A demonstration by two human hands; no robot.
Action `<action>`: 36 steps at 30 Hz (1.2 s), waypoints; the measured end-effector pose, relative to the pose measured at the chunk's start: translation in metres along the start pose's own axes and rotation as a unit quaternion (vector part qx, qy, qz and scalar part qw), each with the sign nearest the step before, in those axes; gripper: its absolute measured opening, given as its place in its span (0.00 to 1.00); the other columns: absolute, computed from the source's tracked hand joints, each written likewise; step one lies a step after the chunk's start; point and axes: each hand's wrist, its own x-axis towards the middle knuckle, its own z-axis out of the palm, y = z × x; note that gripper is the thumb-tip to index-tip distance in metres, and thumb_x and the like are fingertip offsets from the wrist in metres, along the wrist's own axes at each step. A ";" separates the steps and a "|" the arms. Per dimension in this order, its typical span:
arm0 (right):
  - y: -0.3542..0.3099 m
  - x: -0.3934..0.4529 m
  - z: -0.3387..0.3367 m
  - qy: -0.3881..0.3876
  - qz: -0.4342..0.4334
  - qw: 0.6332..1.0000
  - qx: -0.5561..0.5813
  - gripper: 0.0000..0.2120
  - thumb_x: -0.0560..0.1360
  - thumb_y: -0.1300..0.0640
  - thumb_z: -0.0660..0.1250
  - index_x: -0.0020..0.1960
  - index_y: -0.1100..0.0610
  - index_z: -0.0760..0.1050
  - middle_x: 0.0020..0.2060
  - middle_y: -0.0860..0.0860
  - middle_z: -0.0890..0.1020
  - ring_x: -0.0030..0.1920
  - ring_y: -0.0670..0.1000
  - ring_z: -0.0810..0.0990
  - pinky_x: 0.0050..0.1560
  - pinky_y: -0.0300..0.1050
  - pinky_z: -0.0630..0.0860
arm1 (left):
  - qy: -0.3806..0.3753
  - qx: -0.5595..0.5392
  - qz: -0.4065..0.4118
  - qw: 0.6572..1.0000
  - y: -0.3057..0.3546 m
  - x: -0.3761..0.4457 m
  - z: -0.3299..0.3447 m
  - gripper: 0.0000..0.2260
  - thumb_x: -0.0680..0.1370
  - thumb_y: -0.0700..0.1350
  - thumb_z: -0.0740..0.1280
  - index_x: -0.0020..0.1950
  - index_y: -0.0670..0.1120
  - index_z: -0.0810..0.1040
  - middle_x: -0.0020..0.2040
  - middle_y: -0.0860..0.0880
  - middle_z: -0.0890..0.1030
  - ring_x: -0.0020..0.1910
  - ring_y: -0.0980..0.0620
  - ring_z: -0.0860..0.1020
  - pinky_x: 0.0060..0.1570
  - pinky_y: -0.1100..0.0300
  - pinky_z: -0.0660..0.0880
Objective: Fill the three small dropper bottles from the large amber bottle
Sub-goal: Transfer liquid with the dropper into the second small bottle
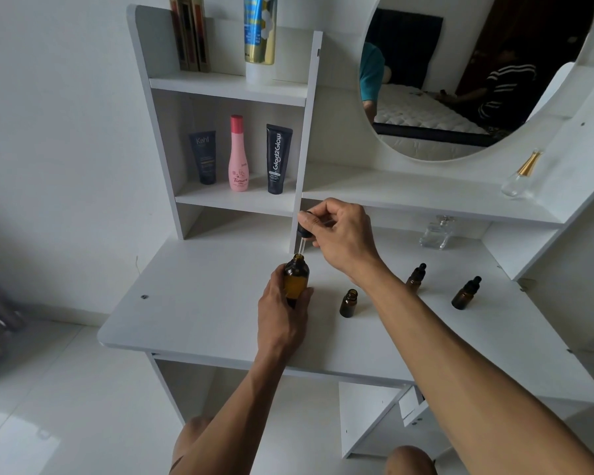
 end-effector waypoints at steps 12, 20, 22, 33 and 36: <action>-0.008 0.004 -0.010 0.030 0.035 0.996 0.069 0.09 0.76 0.56 0.74 0.45 0.62 0.82 0.38 0.54 0.86 0.39 0.52 0.87 0.40 0.46 0.84 | -0.001 -0.002 0.002 1.000 0.000 0.000 -0.001 0.21 0.77 0.49 0.72 0.68 0.55 0.70 0.53 0.55 0.80 0.45 0.53 0.78 0.42 0.70 0.70; -0.012 0.007 -0.022 0.069 0.054 0.986 0.143 0.07 0.76 0.56 0.74 0.42 0.57 0.79 0.40 0.59 0.85 0.38 0.55 0.87 0.35 0.42 0.81 | -0.003 0.004 -0.003 1.000 0.000 0.001 -0.001 0.21 0.77 0.49 0.72 0.68 0.54 0.70 0.54 0.55 0.79 0.46 0.52 0.78 0.41 0.72 0.68; -0.012 0.008 -0.023 0.080 0.056 0.984 0.151 0.08 0.76 0.56 0.74 0.41 0.56 0.79 0.40 0.59 0.85 0.37 0.54 0.87 0.35 0.42 0.80 | -0.003 0.000 -0.004 1.000 -0.001 0.001 0.000 0.22 0.77 0.49 0.72 0.68 0.55 0.70 0.54 0.54 0.80 0.46 0.51 0.79 0.43 0.67 0.70; -0.001 0.006 -0.055 0.118 0.082 0.972 0.185 0.07 0.76 0.56 0.74 0.44 0.59 0.80 0.42 0.60 0.86 0.37 0.52 0.87 0.38 0.42 0.80 | -0.004 0.010 0.001 1.000 0.000 0.001 -0.003 0.22 0.77 0.50 0.72 0.69 0.53 0.70 0.55 0.53 0.80 0.47 0.51 0.78 0.40 0.76 0.68; 0.011 0.000 -0.075 0.143 0.100 0.967 0.188 0.06 0.77 0.57 0.73 0.45 0.60 0.80 0.40 0.57 0.86 0.35 0.49 0.85 0.39 0.42 0.82 | -0.004 0.010 0.004 1.000 0.001 0.001 -0.003 0.22 0.77 0.50 0.72 0.69 0.52 0.70 0.55 0.54 0.79 0.48 0.51 0.78 0.40 0.77 0.68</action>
